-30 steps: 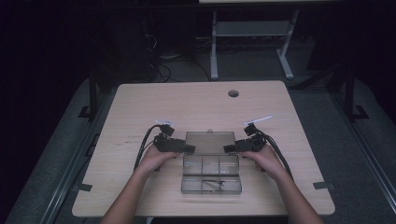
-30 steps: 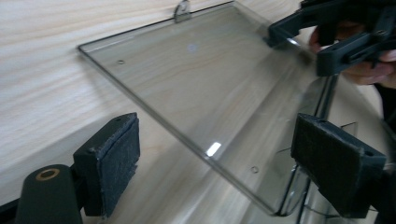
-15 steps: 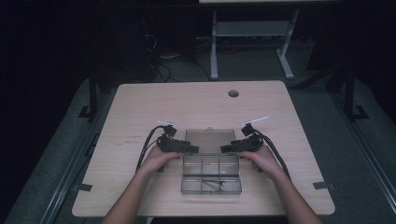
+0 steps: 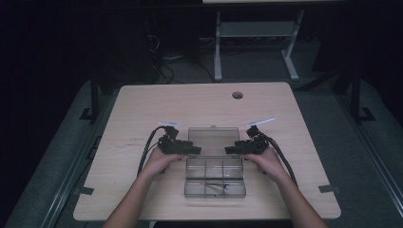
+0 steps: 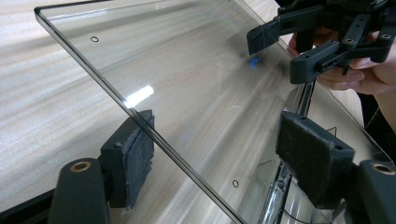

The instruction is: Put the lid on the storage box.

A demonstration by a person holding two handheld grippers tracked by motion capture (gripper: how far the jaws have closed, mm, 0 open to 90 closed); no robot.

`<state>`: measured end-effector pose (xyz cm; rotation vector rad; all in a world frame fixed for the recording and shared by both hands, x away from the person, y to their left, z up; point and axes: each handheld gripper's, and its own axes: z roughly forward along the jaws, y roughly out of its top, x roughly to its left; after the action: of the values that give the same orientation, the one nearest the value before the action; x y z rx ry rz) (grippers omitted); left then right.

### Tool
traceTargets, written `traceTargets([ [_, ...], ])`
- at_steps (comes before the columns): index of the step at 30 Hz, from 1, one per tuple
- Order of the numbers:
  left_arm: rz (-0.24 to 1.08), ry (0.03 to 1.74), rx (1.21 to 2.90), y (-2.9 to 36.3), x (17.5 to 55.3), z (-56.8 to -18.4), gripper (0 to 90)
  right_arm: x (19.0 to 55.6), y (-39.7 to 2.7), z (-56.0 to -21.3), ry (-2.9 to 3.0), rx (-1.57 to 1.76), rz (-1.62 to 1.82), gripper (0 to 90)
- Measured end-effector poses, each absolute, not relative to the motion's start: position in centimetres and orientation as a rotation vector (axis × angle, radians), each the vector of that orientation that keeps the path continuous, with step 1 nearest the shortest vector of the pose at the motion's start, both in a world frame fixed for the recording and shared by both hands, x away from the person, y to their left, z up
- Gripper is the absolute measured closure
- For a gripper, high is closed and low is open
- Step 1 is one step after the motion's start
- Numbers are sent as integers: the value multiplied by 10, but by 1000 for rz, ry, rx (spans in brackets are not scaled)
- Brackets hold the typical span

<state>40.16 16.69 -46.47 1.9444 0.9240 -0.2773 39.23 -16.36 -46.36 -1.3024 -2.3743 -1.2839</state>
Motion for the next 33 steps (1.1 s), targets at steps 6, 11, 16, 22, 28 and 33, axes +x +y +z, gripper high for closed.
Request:
traceTargets([
  [6, -247, 909, 1931, 169, 401, -460, 318, 391, -164, -460, -2386, -1299, -1312, 337],
  [11, -224, 895, 1916, 171, 400, -457, 356, 389, -165, -457, -2406, -1294, -1344, 387],
  [16, -187, 881, 1895, 174, 399, -452, 407, 387, -167, -453, -2421, -1288, -1391, 440],
  [22, -156, 868, 1874, 177, 397, -446, 449, 385, -168, -449, -2439, -1275, -1447, 493],
  [28, -123, 852, 1850, 181, 396, -440, 511, 381, -168, -444, -2452, -1270, -1488, 537],
  [33, -94, 841, 1825, 185, 394, -433, 557, 379, -169, -441, -2479, -1240, -1523, 570],
])
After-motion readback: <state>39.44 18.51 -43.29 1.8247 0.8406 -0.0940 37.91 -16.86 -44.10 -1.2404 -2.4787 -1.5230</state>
